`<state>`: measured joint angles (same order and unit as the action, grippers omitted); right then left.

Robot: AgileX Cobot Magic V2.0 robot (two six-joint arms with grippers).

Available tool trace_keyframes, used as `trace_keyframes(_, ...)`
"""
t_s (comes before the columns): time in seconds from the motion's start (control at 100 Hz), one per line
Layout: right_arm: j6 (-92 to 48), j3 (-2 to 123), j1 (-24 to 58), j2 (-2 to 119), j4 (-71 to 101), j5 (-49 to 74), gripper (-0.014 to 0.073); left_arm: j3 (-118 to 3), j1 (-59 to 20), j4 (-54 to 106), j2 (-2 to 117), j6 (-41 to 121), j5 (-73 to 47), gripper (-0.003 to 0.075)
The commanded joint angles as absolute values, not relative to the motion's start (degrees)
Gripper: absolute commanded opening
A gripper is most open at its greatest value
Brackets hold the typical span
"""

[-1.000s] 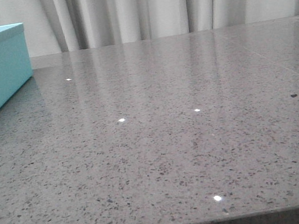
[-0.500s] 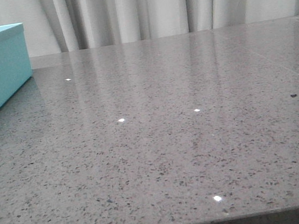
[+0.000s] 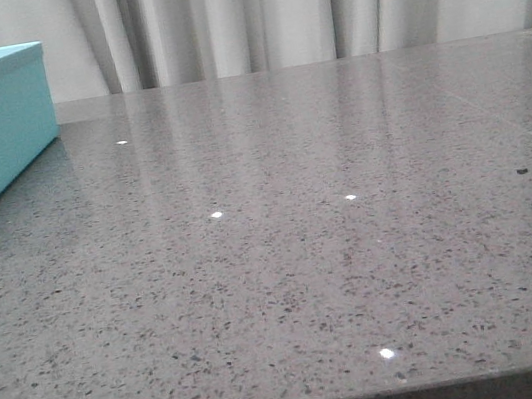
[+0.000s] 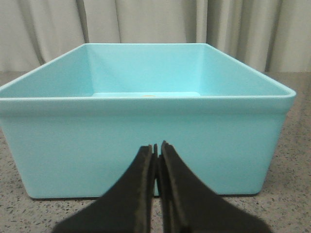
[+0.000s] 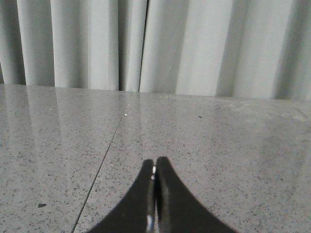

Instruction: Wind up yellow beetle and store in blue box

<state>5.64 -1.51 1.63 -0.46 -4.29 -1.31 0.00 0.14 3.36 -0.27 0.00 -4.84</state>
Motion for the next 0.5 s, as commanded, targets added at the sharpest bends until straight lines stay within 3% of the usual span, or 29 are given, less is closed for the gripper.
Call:
trace_keyframes(0.0, 5.1, -0.8, 1.2, -1.9, -4.1, -4.5, -0.0069, 1.2, -0.2, 3.6, -2.1, -0.4, -0.5, -0.0018)
trace_keyframes(0.49, 6.5, -0.8, 1.2, -1.9, -4.0, -3.6, -0.0069, 1.2, -0.2, 3.6, -2.1, -0.4, -0.5, -0.0019)
